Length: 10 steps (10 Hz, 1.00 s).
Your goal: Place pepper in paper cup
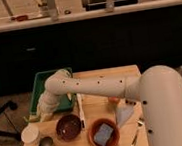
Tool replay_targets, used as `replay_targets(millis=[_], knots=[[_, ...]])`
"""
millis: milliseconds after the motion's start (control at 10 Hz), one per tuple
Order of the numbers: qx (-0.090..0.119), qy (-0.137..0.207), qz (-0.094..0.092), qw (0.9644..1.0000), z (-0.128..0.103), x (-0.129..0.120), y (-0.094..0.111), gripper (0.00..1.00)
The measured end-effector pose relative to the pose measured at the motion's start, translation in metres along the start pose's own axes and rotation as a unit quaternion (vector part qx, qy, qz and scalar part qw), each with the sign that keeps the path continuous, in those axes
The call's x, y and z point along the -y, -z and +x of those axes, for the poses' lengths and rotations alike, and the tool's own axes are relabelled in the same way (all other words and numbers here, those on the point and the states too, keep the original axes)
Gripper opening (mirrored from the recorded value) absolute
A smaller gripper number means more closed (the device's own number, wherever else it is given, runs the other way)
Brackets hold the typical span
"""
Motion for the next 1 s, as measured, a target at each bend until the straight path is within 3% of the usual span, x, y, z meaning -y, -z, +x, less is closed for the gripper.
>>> replay_targets(millis=[600,1000], knots=[[0.011,0.044,-0.008,0.9989,-0.031,-0.003,-0.003,0.0],[0.042,0.083,-0.001,0.9957,-0.059,-0.003,0.002,0.0]])
